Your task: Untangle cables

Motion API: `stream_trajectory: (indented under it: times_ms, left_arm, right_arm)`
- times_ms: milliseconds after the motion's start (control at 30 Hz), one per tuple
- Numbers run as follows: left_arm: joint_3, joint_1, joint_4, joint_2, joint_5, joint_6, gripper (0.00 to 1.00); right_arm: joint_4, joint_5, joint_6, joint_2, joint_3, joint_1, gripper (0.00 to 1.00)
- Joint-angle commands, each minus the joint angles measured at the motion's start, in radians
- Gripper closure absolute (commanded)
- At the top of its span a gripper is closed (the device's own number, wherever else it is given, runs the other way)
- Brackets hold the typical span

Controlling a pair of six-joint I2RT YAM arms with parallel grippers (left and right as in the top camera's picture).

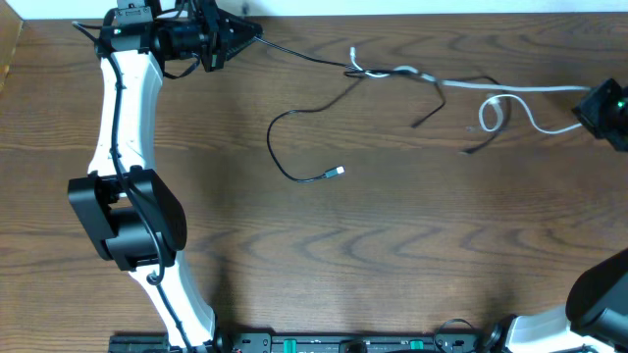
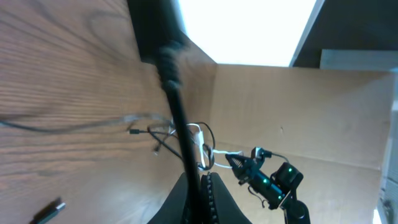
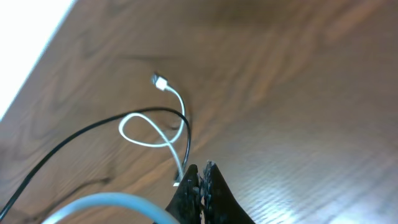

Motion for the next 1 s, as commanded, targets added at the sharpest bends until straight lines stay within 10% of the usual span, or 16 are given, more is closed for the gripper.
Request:
stream_trajectory:
  times_ms: [0, 400, 567, 767, 967]
  left_arm:
    - [0.023, 0.041, 0.003, -0.041, -0.068, 0.006, 0.93]
    - [0.023, 0.061, -0.19, -0.041, -0.221, 0.18, 0.93]
    - [0.023, -0.001, -0.192, -0.041, -0.187, 0.179, 0.93]
    - [0.023, -0.101, -0.164, -0.043, -0.179, 0.129, 0.93]
    - [0.023, -0.142, -0.047, -0.083, -0.081, 0.027, 0.93]
  right_arm:
    - [-0.01, 0.079, 0.042, 0.058, 0.002, -0.014, 0.99]
    - [-0.006, 0.005, -0.036, 0.147, 0.002, 0.002, 0.96]
    - [0.007, -0.224, -0.225, 0.146, 0.003, 0.037, 0.44]
    - [0.019, -0.595, -0.513, 0.146, 0.003, 0.123, 0.36]
    - [0.095, -0.585, -0.459, 0.146, 0.003, 0.287, 0.23]
